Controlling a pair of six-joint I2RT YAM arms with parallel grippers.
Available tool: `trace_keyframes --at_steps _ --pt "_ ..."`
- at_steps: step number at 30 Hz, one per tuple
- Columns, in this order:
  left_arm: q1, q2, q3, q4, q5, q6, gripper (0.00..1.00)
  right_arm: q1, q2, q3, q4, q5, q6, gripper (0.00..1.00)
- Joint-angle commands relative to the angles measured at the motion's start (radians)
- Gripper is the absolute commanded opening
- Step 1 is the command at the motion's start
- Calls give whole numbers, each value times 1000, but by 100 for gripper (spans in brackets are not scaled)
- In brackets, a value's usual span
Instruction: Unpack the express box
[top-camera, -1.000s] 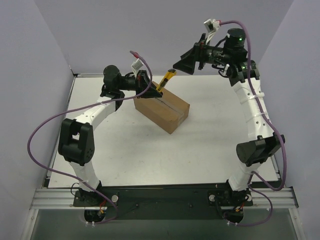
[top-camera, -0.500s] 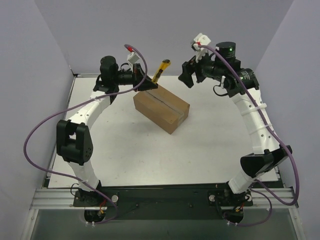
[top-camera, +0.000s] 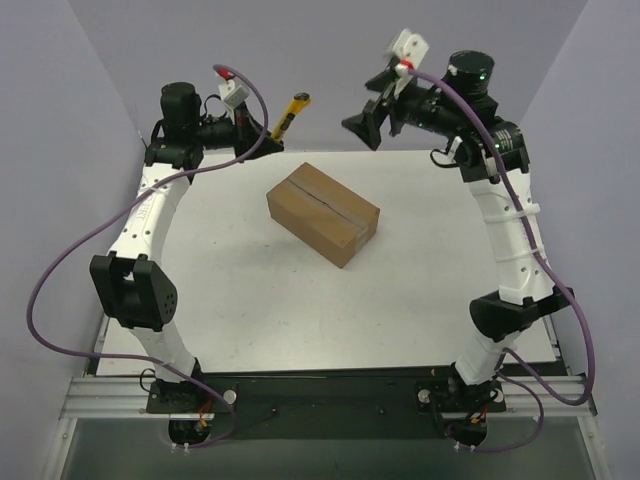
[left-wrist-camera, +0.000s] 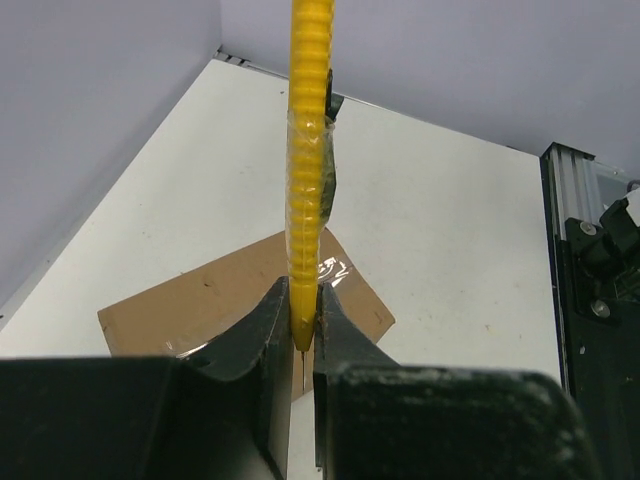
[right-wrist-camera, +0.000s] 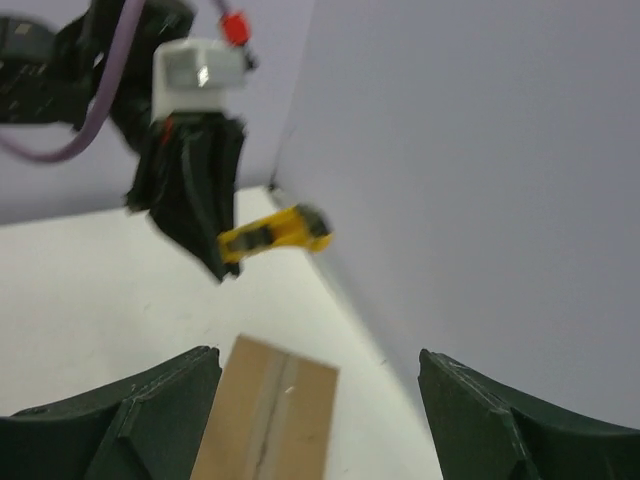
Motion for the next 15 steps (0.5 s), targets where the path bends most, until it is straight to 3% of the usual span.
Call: trace_keyframes --at_steps 1,8,15 --pt "-1 -47 -8 -100 72 137 0 70 -97 -213 -196 -139 -123 82" --pt "-33 -124 -187 -247 109 346 0 70 -103 -362 -273 -211 30 81" --pt "-130 -200 -343 -347 103 510 0 103 -103 -426 -264 -256 54 78"
